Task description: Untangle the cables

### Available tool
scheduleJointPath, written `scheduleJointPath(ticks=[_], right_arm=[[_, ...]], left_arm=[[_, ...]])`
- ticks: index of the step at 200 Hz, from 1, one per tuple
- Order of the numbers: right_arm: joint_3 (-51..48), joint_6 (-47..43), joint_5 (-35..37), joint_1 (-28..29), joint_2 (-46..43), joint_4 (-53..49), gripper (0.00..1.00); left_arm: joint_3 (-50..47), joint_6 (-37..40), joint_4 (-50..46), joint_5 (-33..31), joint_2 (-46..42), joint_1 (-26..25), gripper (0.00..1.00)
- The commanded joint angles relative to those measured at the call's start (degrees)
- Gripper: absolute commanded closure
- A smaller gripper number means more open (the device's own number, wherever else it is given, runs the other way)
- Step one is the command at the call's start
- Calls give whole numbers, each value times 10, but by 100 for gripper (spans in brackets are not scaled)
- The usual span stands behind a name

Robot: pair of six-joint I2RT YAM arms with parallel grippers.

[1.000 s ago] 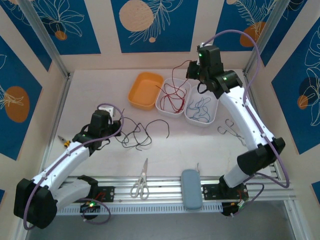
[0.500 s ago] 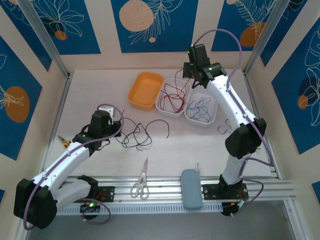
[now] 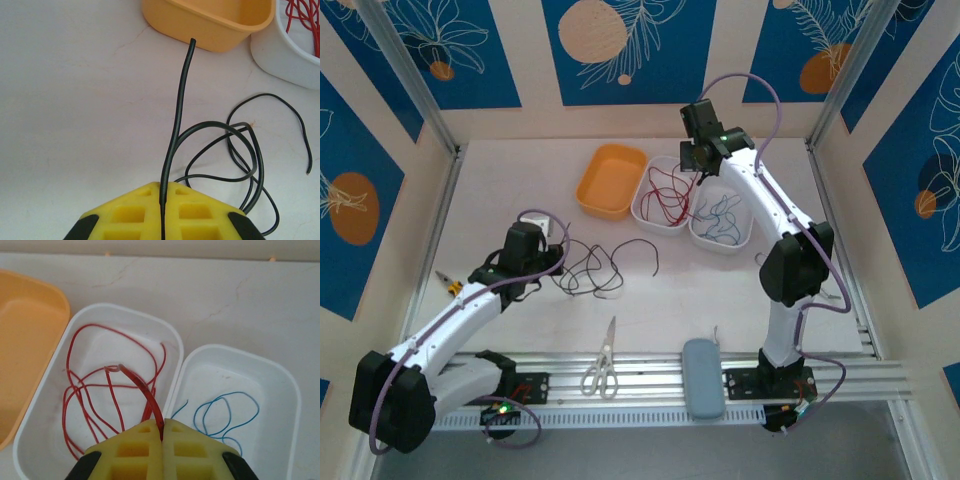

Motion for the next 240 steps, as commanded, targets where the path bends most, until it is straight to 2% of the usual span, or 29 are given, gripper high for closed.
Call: scheduleJointPath(ticks=[1,41,86,165,240], right_arm=[[42,3,-32,16,31,-21,100],[126,4,-36,34,117,-74,100],[172,30,-57,31,178,-108,100],[154,59,-47,-2,242,-106,100],[147,36,-58,-5,273,-75,100]], left_arm=[[-6,3,16,12,4,-2,100],[-8,2,14,11,3,-2,100],[-9,1,18,13,5,-2,100],[-7,1,18,15,6,-2,100],[-2,-1,13,18,-2,-2,100]])
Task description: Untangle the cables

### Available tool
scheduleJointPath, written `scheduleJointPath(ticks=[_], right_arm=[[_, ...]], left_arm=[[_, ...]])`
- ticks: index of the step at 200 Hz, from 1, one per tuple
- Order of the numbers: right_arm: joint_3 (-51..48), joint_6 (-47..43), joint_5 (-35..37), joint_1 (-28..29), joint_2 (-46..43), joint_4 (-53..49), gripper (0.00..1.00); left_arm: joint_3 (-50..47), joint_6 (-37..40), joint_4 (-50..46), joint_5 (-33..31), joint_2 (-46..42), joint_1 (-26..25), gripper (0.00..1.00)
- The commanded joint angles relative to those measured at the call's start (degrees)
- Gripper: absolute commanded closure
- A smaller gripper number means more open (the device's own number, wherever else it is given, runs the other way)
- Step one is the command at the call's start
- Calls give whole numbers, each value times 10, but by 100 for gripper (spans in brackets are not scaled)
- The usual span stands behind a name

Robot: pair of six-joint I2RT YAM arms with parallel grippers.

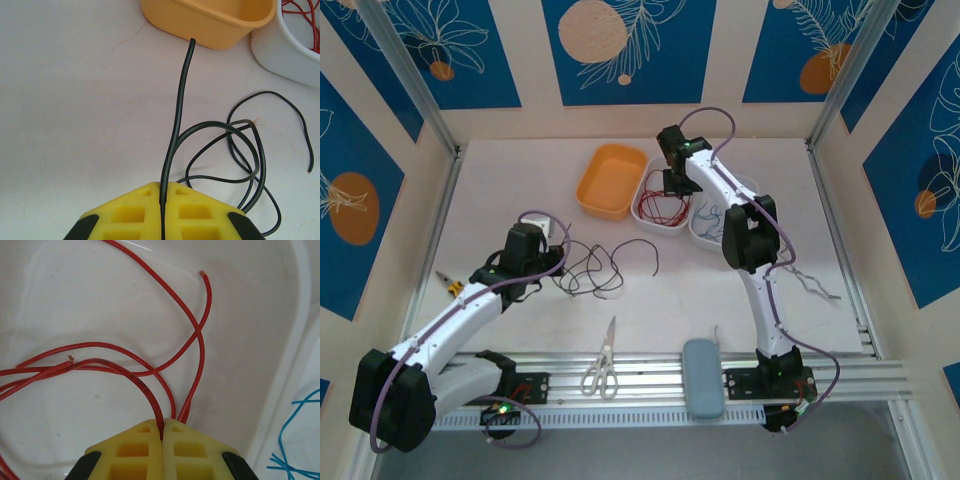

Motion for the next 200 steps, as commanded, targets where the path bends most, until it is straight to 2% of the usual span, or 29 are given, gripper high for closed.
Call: scheduleJointPath(ticks=[1,17,73,89,152,200], right_arm=[[4,-10,-13,3,10,6,100],[6,-15,-5,3,10,3,99],[-14,-31,24,10,-44,-1,70],[-28,-33,23,14,-68,6,65],[-73,-18,16,27,-148,13,58],[-248,7,-74,44,-309,117,53]], left_arm=[[3,-1,6,16,-4,-2,100],[2,-2,8,16,-5,-2,100],[1,-1,5,15,-15,-2,100],[1,-1,2,14,-19,-2,100],[2,1,-6,12,-29,-2,100],[11,7,-11,23,-39,-2,100]])
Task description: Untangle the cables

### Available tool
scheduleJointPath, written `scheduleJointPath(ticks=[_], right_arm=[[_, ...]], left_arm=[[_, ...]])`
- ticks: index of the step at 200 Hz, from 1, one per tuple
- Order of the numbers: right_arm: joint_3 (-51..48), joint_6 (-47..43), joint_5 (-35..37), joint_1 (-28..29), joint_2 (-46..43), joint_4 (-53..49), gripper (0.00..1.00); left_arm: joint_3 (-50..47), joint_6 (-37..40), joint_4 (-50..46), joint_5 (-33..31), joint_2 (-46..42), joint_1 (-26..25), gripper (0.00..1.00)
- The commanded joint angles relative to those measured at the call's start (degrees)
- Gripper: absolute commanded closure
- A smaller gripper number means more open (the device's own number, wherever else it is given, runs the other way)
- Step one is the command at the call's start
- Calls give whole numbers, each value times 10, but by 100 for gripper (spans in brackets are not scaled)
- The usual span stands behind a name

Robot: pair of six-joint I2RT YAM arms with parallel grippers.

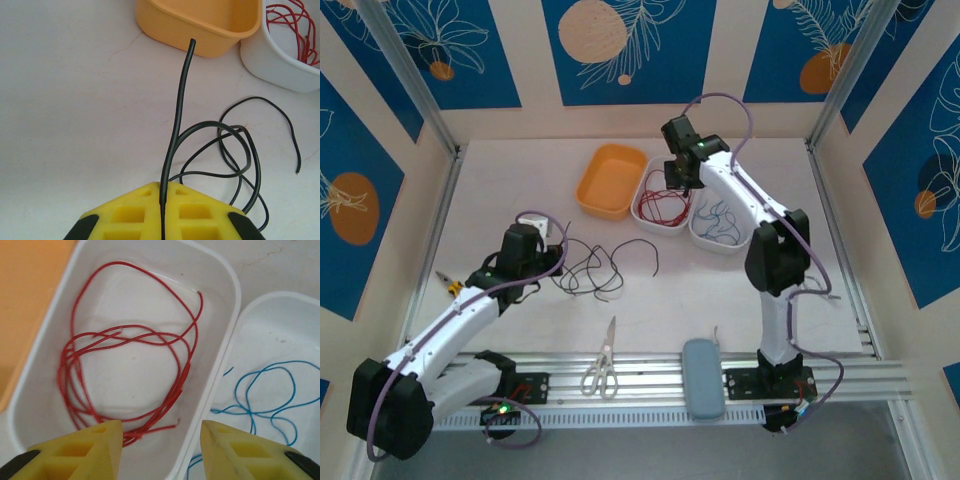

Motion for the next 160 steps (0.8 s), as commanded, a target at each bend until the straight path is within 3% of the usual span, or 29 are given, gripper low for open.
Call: scheduleJointPath(ticks=[1,45,80,110,160], right_arm=[[-76,22,-65,12,-85,59,52],[-324,33,-188,46,-264,250,42],[-474,124,-283,68,-336,380,39],[-491,256,-308,99,-308,384,44],[-463,349,-290,194,-252,420,44]], left_arm=[[11,7,-6,17,-13,-2,100],[17,3,1,37,-13,-2,100],[21,1,23,74,-11,-2,100],[18,-3,58,90,-13,-2,100],[24,-29,105,104,-3,-3,100]])
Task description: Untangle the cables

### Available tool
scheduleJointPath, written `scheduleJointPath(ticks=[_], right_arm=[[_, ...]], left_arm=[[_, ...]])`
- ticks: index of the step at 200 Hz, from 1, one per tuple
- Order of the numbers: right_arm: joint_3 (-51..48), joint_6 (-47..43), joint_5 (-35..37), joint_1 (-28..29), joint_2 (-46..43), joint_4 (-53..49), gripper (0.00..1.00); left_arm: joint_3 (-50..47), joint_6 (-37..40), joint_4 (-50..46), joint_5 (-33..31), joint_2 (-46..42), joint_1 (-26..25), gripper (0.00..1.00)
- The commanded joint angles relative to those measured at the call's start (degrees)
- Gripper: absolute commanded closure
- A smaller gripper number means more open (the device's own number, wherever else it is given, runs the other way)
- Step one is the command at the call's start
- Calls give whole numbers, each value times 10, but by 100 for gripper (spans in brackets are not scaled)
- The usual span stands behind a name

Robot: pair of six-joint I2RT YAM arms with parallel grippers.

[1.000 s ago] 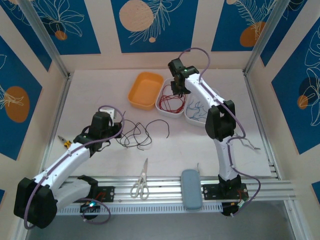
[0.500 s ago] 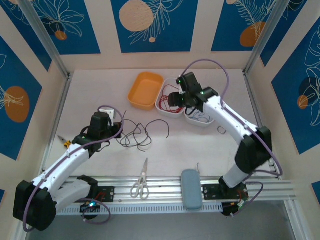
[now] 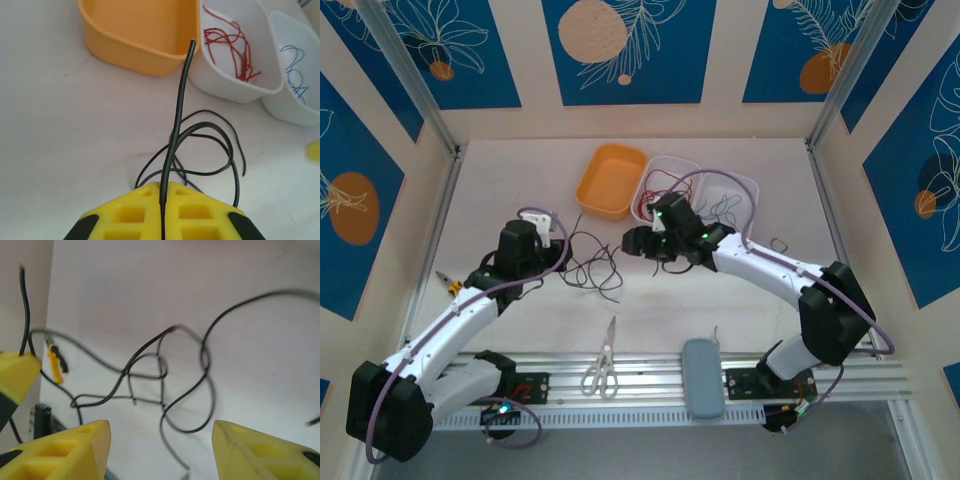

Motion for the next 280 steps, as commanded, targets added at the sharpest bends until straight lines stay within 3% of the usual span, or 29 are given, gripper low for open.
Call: scheduleJointPath(ticks=[1,112,198,218,252,280], right_arm=[[26,76,-15,28,25,36,44],[-13,203,0,50,84,193,42],[-15,237,-23,41,130,225,37],[-14,235,-24,40,134,230,47],[-35,239,-22,30,125,234,81],[-60,234,-9,22,101,223,96]], left_arm=[[19,-20,45,23,1,-3,100],[-8,-59,107,44,0,-3,100],[-17,-74,129,52,-11,-3,100],[-18,-72,125,49,-15,-4,100],[-16,-58,107,34,-29,-3,100],[-1,-29,66,-7,-47,-3,100]])
